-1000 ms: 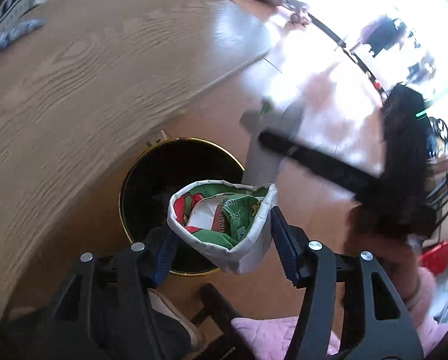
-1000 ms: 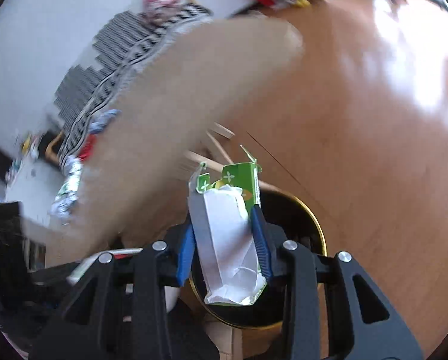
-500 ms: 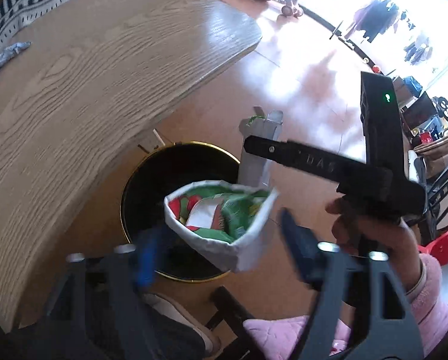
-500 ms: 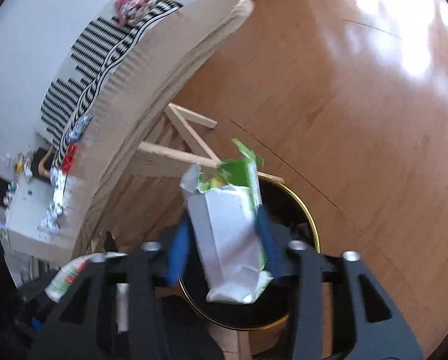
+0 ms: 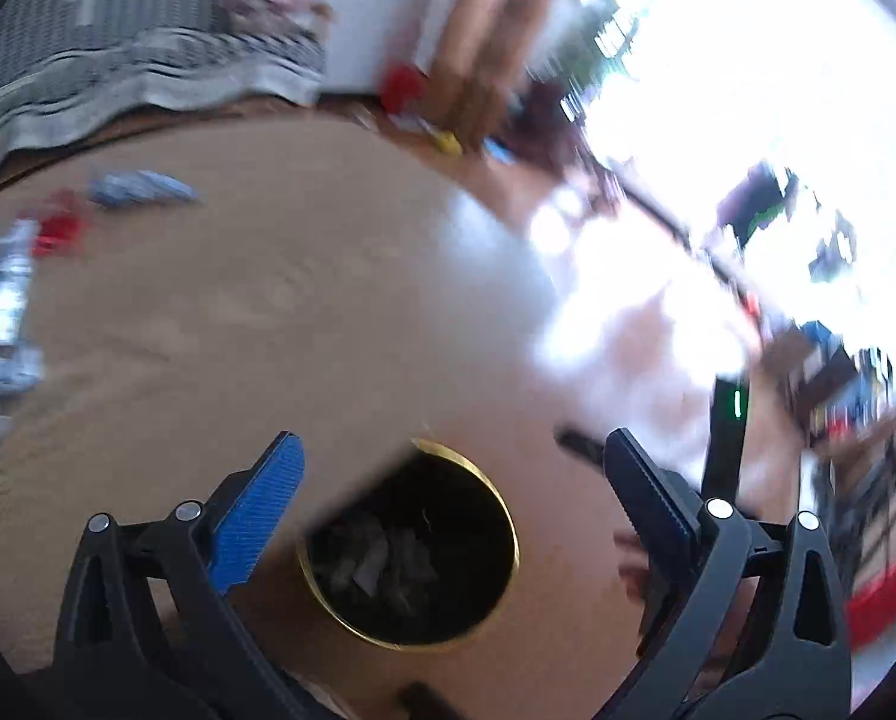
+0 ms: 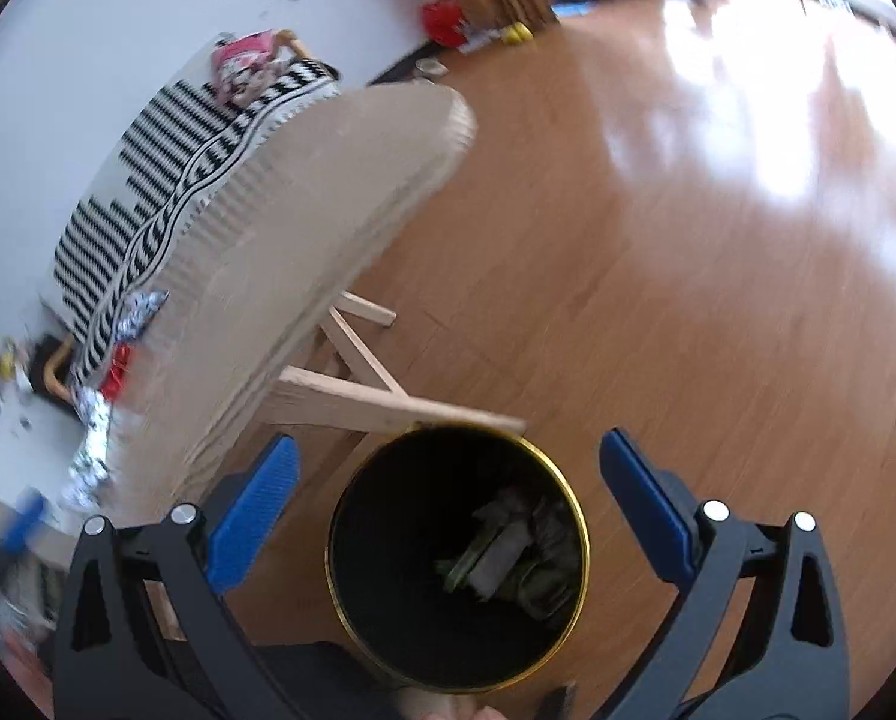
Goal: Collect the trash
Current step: 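Grasp the crumpled blue-white cloth with the right gripper while the left gripper grasps the clear plastic bag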
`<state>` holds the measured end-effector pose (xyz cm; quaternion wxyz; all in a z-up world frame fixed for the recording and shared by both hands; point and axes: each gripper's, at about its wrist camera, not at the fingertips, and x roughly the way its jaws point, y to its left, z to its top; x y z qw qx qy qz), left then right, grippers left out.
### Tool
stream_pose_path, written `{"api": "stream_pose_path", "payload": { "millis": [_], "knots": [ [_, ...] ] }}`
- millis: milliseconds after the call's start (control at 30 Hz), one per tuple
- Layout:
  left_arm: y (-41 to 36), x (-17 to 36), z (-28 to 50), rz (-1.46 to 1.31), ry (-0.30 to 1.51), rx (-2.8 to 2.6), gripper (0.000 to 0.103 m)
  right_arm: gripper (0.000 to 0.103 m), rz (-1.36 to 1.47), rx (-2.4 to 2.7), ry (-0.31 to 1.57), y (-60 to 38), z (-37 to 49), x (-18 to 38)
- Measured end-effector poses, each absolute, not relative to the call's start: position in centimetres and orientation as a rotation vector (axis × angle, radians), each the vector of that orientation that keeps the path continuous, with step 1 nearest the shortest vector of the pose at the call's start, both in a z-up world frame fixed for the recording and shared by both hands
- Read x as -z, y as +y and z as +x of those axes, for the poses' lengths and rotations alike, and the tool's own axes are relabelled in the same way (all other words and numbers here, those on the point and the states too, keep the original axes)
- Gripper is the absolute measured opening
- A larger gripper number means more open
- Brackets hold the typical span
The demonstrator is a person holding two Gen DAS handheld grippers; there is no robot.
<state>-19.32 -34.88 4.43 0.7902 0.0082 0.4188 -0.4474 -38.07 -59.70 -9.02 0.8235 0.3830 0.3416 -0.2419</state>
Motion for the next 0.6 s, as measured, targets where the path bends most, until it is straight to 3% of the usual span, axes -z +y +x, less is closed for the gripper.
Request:
{"api": "stream_pose_path", "payload": {
  "millis": [200, 367, 467, 600],
  "knots": [
    [-22.5, -7.5, -11.7, -0.196, 0.853, 0.698, 0.097, 0.097, 0.695, 0.445, 0.732, -57.3, -34.1, 6.2],
    [-11.1, -6.0, -5.9, -0.223, 0.878, 0.356, 0.097, 0.097, 0.491, 0.369, 0.717, -53.7, -29.1, 1.1],
    [-8.1, -4.1, -4.1, -0.231, 0.946, 0.320, 0.097, 0.097, 0.371, 0.255, 0.685, -50.0, -24.4, -3.0],
    [-9.6, -2.0, -3.5, -0.222, 1.011, 0.326, 0.097, 0.097, 0.226, 0.143, 0.653, -43.8, -17.2, -6.7]
  ]
}}
